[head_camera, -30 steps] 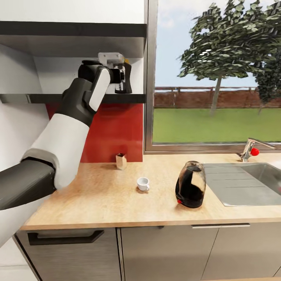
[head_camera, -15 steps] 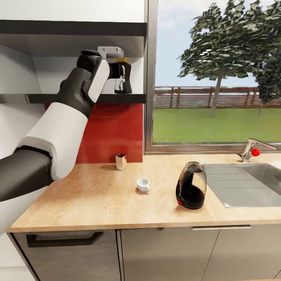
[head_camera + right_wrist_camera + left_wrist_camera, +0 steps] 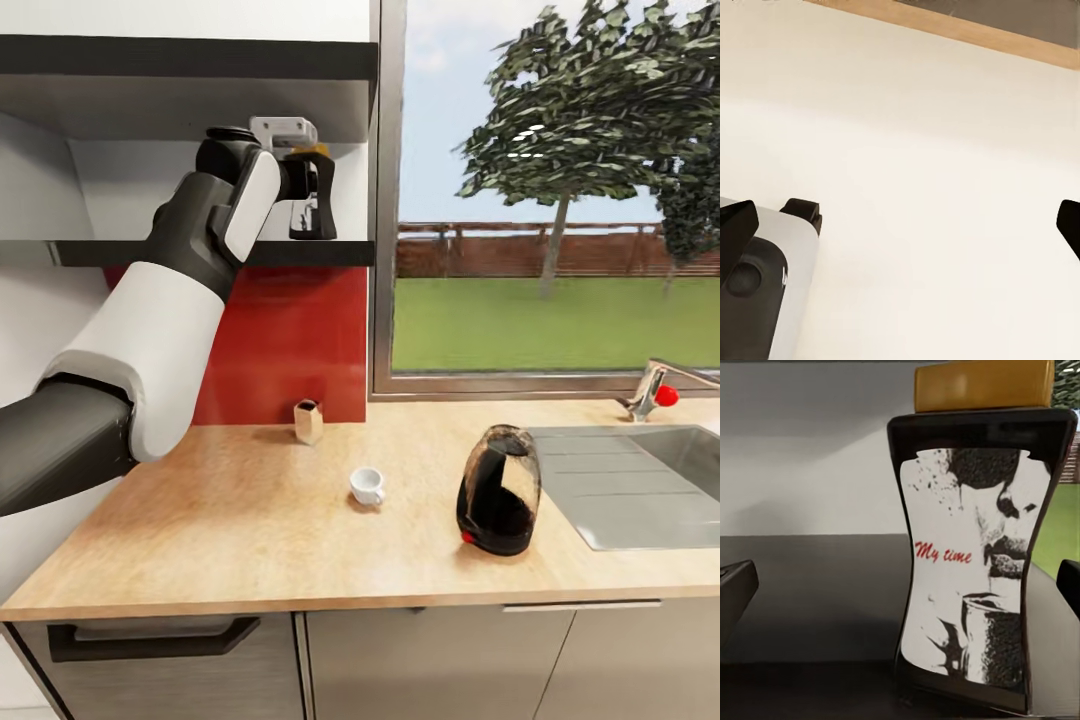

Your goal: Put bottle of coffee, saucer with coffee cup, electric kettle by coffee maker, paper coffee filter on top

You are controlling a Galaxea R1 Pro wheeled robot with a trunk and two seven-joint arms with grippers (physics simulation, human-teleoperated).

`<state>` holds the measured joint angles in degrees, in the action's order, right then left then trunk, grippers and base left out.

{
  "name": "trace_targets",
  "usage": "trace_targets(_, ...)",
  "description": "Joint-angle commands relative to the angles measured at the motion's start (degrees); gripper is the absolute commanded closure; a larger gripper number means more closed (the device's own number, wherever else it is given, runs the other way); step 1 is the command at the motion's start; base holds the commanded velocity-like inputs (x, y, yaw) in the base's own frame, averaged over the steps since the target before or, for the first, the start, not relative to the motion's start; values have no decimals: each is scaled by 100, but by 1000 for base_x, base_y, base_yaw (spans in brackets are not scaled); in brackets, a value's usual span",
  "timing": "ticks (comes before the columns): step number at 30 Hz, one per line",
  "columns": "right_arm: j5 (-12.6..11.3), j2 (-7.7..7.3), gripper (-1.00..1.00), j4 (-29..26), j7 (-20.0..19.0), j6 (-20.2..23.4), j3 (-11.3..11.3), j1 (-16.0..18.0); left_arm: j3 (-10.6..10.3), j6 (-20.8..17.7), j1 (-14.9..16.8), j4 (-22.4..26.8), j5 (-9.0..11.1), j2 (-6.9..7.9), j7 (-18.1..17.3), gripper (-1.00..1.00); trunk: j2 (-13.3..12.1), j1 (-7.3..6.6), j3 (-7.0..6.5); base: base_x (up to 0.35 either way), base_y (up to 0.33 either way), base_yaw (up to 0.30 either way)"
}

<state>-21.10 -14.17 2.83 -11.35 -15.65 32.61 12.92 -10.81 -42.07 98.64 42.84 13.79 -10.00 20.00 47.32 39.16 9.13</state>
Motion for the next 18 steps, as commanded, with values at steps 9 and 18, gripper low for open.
trace_targets(9,-61,2,-100,19,-42,-35,35,9,0,-12,6,6,62,0,46,-100,7,2,9,24,-56,0)
trace_targets(18,-61,2,-100,23,-42,-35,35,9,-1,-12,6,18,62,0,46,-100,7,2,9,1,-30,0)
